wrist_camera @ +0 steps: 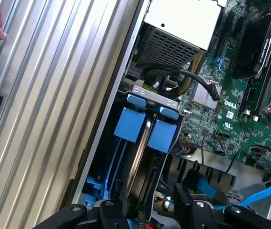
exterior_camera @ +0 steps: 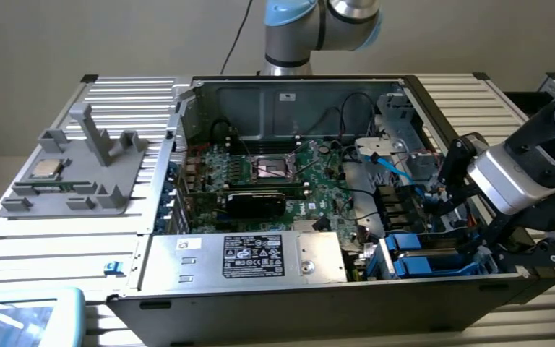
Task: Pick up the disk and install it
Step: 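Insert the first disk wire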
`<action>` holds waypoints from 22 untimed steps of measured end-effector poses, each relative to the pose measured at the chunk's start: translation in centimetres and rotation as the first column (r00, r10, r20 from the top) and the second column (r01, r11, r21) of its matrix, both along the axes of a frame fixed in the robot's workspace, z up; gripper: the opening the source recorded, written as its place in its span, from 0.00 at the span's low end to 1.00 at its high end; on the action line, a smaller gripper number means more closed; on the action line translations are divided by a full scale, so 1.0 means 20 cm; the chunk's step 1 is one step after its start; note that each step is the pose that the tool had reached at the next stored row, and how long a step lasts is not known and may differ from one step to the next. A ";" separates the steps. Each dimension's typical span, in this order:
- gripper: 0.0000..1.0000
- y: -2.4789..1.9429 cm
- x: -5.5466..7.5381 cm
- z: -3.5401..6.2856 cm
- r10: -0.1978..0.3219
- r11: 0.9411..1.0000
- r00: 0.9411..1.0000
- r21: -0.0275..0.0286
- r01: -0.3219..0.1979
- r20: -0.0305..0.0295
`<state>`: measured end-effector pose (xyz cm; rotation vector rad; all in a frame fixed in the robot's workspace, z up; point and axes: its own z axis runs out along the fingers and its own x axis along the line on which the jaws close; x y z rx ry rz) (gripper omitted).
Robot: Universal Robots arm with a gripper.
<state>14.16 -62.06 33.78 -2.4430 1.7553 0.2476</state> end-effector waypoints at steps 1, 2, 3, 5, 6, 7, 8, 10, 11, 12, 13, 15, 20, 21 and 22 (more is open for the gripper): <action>0.52 0.000 0.00 -0.001 0.000 1.000 1.000 0.007 0.000 0.000; 0.52 0.000 0.01 -0.002 0.000 1.000 1.000 0.012 0.000 0.000; 0.52 0.000 0.01 -0.003 0.001 1.000 1.000 0.017 -0.001 0.000; 0.52 -0.016 0.02 -0.003 0.001 1.000 1.000 0.019 -0.001 -0.006; 0.52 -0.023 0.02 -0.003 0.001 1.000 1.000 0.019 -0.001 -0.008; 0.52 -0.023 0.02 -0.003 0.001 1.000 1.000 0.019 0.000 -0.008; 0.52 -0.024 0.02 -0.002 0.001 1.000 1.000 0.019 0.000 -0.009; 0.52 -0.029 0.02 0.001 0.001 1.000 1.000 0.019 -0.001 -0.011; 0.52 -0.035 0.02 0.003 0.001 1.000 1.000 0.019 -0.001 -0.012; 0.52 -0.043 0.02 0.005 0.001 1.000 1.000 0.019 -0.001 -0.015; 0.52 -0.049 0.02 0.006 0.001 1.000 1.000 0.019 0.000 -0.017; 0.52 -0.052 0.04 0.006 0.001 1.000 1.000 0.019 0.000 -0.019; 0.49 -0.052 0.04 0.006 0.002 1.000 1.000 0.019 -0.001 -0.021; 0.49 -0.052 0.04 0.006 0.002 1.000 1.000 0.019 -0.001 -0.023; 0.49 -0.052 0.04 0.005 0.002 1.000 1.000 0.019 -0.002 -0.025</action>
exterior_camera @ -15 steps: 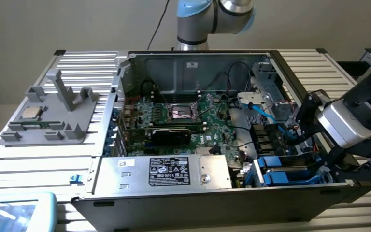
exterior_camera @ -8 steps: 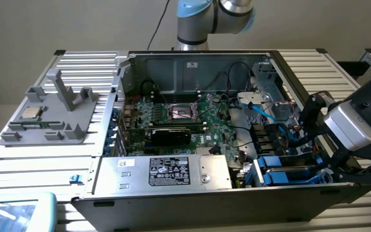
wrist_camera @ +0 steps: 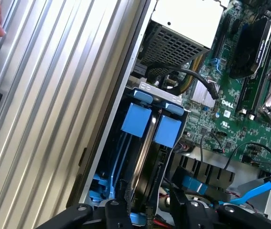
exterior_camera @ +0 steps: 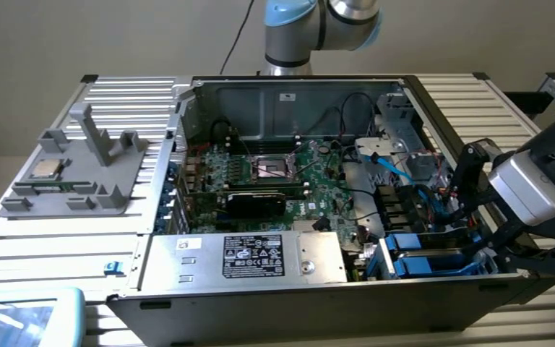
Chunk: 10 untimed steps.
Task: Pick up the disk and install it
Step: 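Insert the first disk wire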
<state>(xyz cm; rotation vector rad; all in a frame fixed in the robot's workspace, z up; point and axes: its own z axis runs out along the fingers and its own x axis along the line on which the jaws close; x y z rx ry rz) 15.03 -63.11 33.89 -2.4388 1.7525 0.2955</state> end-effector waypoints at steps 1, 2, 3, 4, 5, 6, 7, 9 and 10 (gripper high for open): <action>0.42 0.000 0.00 0.000 0.000 1.000 1.000 0.000 0.000 -0.002; 0.42 0.000 0.00 0.000 0.001 1.000 1.000 0.000 -0.001 -0.003; 0.42 0.000 0.01 0.000 0.002 1.000 1.000 0.000 -0.002 -0.005; 0.42 0.000 0.02 -0.001 0.003 1.000 1.000 0.001 -0.003 -0.006; 0.42 0.000 0.03 0.000 0.004 1.000 1.000 0.000 -0.004 -0.008; 0.42 0.000 0.03 0.000 0.005 1.000 1.000 0.001 -0.005 -0.010; 0.42 0.000 0.03 -0.001 0.006 1.000 1.000 0.001 -0.006 -0.011; 0.42 0.000 0.03 -0.003 0.009 1.000 1.000 0.005 -0.009 -0.018; 0.42 0.001 0.03 -0.003 0.010 1.000 1.000 0.006 -0.010 -0.022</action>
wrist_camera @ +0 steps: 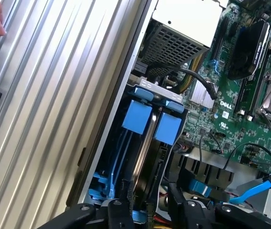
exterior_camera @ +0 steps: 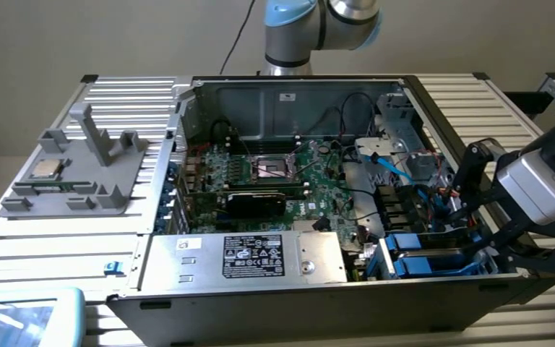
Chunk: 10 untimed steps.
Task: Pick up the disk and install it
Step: 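Insert the first disk wire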
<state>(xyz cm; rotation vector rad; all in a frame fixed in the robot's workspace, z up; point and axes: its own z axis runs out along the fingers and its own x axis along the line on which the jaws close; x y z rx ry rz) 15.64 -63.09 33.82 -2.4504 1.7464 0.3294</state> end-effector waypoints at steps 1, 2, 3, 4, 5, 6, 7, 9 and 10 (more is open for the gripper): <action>0.42 0.000 0.00 -0.001 0.002 1.000 1.000 0.001 -0.002 -0.004; 0.42 0.001 0.00 0.000 0.004 1.000 1.000 0.001 -0.004 -0.006; 0.42 0.001 0.00 -0.001 0.006 1.000 1.000 0.002 -0.006 -0.007; 0.42 0.001 0.00 -0.003 0.009 1.000 1.000 0.003 -0.009 -0.008; 0.42 0.001 0.00 -0.005 0.011 1.000 1.000 0.005 -0.011 -0.008; 0.42 0.001 0.00 -0.006 0.013 1.000 1.000 0.006 -0.013 -0.008; 0.42 0.001 0.00 -0.009 0.015 1.000 1.000 0.007 -0.015 -0.008; 0.42 0.002 0.00 -0.013 0.017 1.000 1.000 0.009 -0.017 -0.008; 0.42 0.002 0.00 -0.016 0.019 1.000 1.000 0.010 -0.019 -0.009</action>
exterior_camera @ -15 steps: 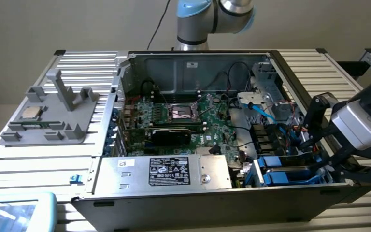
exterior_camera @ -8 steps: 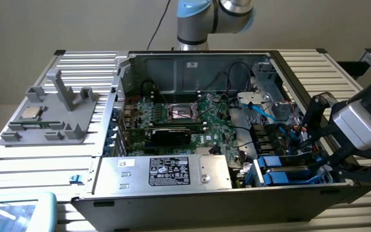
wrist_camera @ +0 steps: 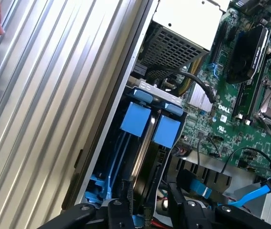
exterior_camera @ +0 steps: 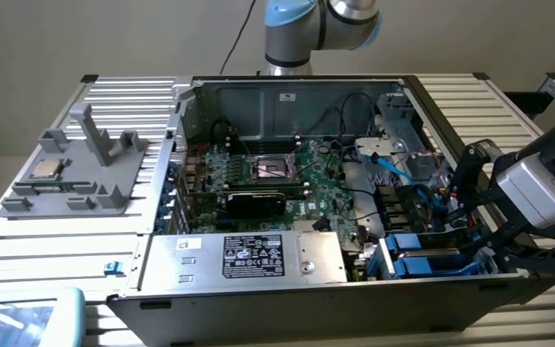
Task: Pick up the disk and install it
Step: 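Insert the first disk wire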
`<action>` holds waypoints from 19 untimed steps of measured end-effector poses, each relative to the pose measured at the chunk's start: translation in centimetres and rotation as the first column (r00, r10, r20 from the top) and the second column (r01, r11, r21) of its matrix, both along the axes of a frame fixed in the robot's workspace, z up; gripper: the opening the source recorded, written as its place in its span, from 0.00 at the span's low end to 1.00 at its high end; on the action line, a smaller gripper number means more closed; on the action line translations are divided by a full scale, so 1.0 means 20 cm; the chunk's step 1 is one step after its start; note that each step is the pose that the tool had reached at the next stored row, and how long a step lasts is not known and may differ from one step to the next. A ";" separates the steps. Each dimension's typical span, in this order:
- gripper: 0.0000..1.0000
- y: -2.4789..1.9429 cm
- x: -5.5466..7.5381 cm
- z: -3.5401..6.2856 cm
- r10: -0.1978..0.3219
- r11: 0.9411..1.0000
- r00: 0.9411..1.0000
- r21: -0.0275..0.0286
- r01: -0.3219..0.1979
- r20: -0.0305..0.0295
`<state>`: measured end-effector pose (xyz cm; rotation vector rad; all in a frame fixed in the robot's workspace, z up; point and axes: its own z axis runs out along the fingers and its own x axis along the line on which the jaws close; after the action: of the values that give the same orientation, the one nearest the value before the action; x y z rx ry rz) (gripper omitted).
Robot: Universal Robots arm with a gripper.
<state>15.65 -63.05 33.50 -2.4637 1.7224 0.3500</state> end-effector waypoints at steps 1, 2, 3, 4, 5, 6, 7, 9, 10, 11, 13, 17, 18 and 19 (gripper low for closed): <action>0.42 0.000 0.00 -0.001 0.001 1.000 1.000 0.001 -0.001 0.000; 0.42 0.001 0.00 -0.002 0.002 1.000 1.000 0.002 -0.002 0.000; 0.42 0.001 0.00 -0.002 0.003 1.000 1.000 0.002 -0.003 0.000; 0.42 0.001 0.00 -0.003 0.004 1.000 1.000 0.003 -0.004 0.000; 0.42 0.000 0.00 -0.004 0.005 1.000 1.000 0.003 -0.005 0.000; 0.42 0.001 0.00 -0.004 0.006 1.000 1.000 0.003 -0.006 0.000; 0.40 0.001 0.00 -0.004 0.006 1.000 1.000 0.003 -0.006 0.000; 0.27 0.000 0.00 -0.004 0.007 1.000 1.000 0.004 -0.007 0.000; 0.27 0.000 0.01 -0.004 0.007 1.000 1.000 0.004 -0.007 0.000; 0.21 0.001 0.01 -0.004 0.007 1.000 1.000 0.004 -0.007 0.000; 0.16 0.001 0.01 -0.004 0.007 1.000 1.000 0.004 -0.007 0.000; 0.16 0.000 0.01 -0.003 0.007 1.000 1.000 0.004 -0.007 0.000; 0.16 0.000 0.01 0.003 0.007 1.000 1.000 0.004 -0.007 0.000; 0.16 0.002 0.01 0.013 0.008 1.000 1.000 0.002 -0.008 0.000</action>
<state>15.76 -63.00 33.76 -2.4694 1.7124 0.3530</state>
